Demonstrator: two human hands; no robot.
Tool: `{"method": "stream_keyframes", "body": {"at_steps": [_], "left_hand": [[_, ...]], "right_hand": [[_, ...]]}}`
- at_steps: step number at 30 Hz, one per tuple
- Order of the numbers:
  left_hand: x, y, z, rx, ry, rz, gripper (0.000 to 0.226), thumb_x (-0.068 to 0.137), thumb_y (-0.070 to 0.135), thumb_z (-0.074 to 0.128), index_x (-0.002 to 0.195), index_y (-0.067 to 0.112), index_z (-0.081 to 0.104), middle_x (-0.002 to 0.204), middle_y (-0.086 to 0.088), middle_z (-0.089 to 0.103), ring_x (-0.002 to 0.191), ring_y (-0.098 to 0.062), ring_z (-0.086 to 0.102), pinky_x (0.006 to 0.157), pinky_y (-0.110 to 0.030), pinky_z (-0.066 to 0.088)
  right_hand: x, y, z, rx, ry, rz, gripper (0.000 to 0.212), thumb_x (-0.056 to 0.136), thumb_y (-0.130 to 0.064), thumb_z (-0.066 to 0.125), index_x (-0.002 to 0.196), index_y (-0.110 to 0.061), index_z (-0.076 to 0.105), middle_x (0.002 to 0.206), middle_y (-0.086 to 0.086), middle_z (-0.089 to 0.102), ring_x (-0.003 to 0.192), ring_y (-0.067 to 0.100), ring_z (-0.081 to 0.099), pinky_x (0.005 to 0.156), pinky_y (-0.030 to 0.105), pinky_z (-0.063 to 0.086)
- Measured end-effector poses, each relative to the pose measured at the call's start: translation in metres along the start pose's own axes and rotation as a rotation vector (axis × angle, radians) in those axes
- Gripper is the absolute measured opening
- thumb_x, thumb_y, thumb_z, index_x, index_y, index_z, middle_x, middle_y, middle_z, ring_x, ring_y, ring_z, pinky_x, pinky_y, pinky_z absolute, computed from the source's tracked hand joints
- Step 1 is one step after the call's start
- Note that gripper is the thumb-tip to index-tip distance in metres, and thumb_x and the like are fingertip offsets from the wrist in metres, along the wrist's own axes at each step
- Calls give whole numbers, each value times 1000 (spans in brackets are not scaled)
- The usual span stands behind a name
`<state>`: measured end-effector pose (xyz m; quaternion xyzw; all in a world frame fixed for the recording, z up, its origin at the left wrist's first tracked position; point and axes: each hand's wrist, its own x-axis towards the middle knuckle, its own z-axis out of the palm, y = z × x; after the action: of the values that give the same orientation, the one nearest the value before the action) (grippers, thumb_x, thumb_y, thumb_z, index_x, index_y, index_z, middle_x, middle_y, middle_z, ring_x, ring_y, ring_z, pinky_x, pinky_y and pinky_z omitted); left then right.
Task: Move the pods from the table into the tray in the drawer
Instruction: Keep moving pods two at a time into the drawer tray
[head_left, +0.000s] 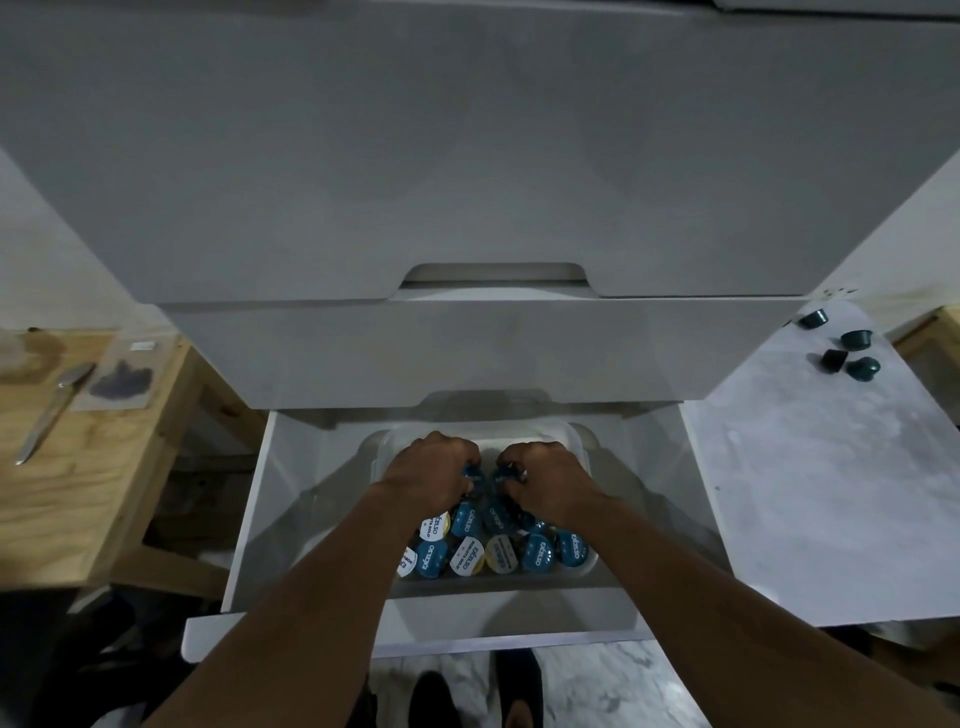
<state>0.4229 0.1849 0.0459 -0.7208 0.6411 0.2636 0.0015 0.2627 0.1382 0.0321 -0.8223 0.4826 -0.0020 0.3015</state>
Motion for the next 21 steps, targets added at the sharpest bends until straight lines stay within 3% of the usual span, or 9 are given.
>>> {"method": "stream_keyframes", "body": {"at_steps": [15,21], "left_hand": [[-2,-2,1,-13,30,-5,35,83,23,69,118,24,62,120,-8,62,106,-24,59,88,-32,47],[-6,-2,-1,-6,91,-12,35,86,20,66,121,22,60,124,-5,60,111,-21,56,94,-33,44]], "right_hand": [[2,2,5,25,-7,13,36,86,-22,65,121,-17,60,117,11,66,107,24,61,95,34,50],[5,3,6,2,1,-25,40,85,-21,65,123,-15,58,116,10,66,107,25,60,96,33,48]]}}
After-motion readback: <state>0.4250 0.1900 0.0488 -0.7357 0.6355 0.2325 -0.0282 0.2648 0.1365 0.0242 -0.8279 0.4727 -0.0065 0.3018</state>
